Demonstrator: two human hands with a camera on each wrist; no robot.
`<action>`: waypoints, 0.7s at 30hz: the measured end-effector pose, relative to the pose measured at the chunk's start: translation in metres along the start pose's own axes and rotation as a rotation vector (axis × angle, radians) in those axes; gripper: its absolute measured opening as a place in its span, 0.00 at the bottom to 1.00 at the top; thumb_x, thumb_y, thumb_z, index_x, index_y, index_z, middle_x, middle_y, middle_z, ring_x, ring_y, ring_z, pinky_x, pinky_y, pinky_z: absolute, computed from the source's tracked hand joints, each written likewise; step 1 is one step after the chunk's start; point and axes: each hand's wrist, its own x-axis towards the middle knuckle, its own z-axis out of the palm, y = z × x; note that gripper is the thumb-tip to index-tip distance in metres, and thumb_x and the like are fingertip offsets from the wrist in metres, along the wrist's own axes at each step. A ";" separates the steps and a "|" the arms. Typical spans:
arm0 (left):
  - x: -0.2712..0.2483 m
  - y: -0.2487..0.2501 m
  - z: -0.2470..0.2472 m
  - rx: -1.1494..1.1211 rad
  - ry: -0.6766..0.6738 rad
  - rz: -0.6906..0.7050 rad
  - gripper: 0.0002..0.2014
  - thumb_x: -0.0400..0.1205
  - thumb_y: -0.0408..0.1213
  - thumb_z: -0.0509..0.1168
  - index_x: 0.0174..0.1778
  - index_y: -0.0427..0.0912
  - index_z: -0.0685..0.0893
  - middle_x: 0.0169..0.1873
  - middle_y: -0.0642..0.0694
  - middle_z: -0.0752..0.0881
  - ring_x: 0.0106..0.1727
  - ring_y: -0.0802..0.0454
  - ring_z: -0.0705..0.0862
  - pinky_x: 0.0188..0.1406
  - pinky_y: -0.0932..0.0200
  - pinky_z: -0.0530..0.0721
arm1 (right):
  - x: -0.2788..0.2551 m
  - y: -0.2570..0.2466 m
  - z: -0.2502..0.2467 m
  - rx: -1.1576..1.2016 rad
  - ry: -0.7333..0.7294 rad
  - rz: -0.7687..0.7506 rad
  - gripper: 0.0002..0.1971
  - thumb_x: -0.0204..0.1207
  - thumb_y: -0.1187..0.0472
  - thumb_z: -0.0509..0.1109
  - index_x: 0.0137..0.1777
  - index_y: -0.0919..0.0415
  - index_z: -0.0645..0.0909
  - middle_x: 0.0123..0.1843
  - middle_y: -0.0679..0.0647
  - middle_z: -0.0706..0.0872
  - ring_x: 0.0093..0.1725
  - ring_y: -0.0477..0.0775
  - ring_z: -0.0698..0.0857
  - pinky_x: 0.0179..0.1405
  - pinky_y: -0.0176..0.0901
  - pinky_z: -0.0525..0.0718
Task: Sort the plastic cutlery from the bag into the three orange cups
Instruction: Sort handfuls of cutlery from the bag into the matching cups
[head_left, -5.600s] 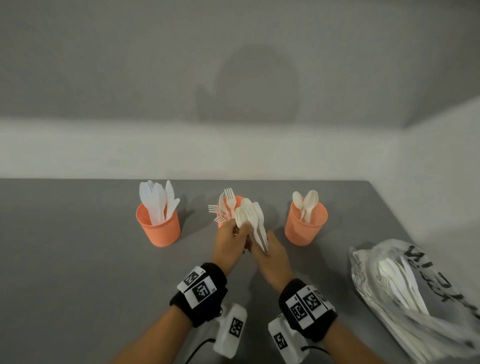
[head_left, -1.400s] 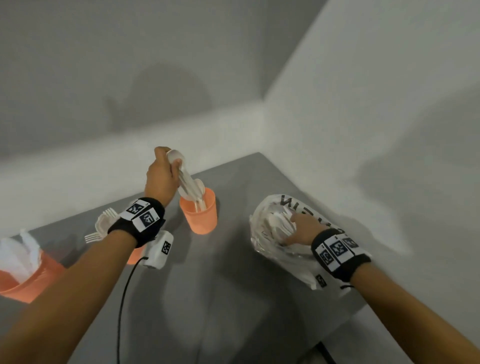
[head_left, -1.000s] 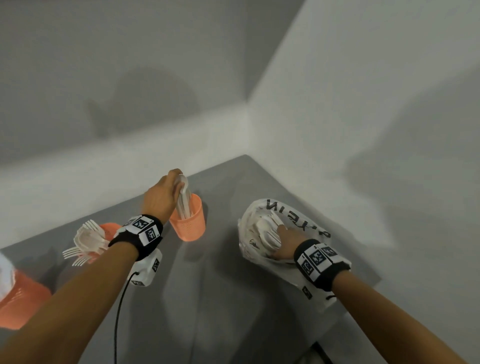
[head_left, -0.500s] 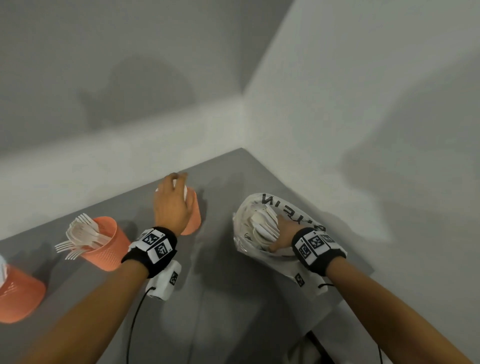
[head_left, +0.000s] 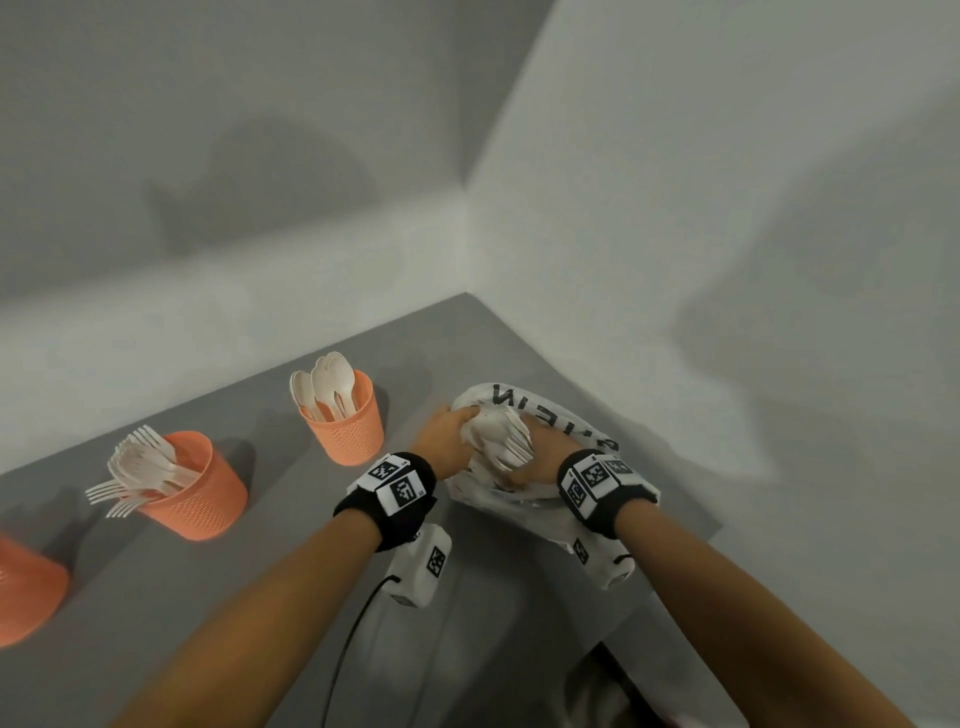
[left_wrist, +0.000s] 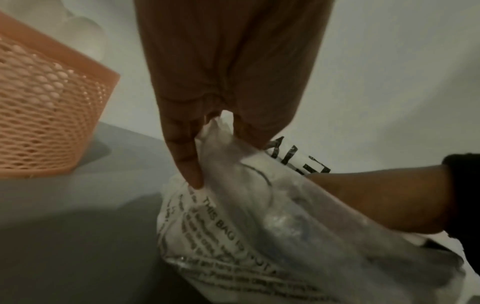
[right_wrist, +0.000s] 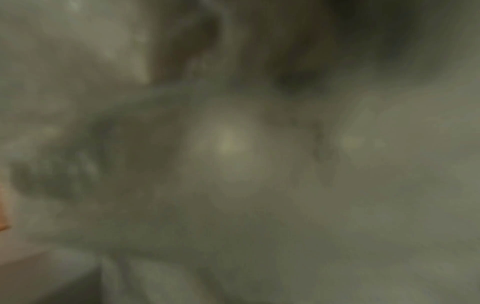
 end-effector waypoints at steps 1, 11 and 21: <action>0.000 -0.002 0.000 0.003 0.005 -0.004 0.30 0.79 0.26 0.59 0.78 0.43 0.64 0.73 0.35 0.68 0.75 0.40 0.68 0.74 0.55 0.64 | 0.015 0.008 0.011 -0.005 0.017 -0.007 0.43 0.51 0.28 0.64 0.67 0.48 0.68 0.57 0.49 0.83 0.54 0.54 0.84 0.57 0.52 0.84; -0.018 -0.016 -0.003 -0.054 0.086 -0.033 0.32 0.77 0.29 0.61 0.79 0.43 0.64 0.75 0.38 0.70 0.75 0.41 0.70 0.72 0.54 0.68 | -0.027 -0.028 -0.018 -0.068 -0.077 -0.036 0.29 0.70 0.46 0.71 0.68 0.58 0.73 0.64 0.57 0.82 0.62 0.60 0.81 0.64 0.50 0.79; -0.032 -0.010 -0.002 -0.055 0.119 -0.046 0.31 0.78 0.28 0.61 0.79 0.40 0.63 0.75 0.37 0.68 0.76 0.41 0.68 0.74 0.54 0.66 | -0.003 -0.011 0.003 -0.024 -0.104 -0.058 0.37 0.59 0.35 0.70 0.67 0.52 0.73 0.61 0.54 0.83 0.59 0.59 0.82 0.61 0.51 0.80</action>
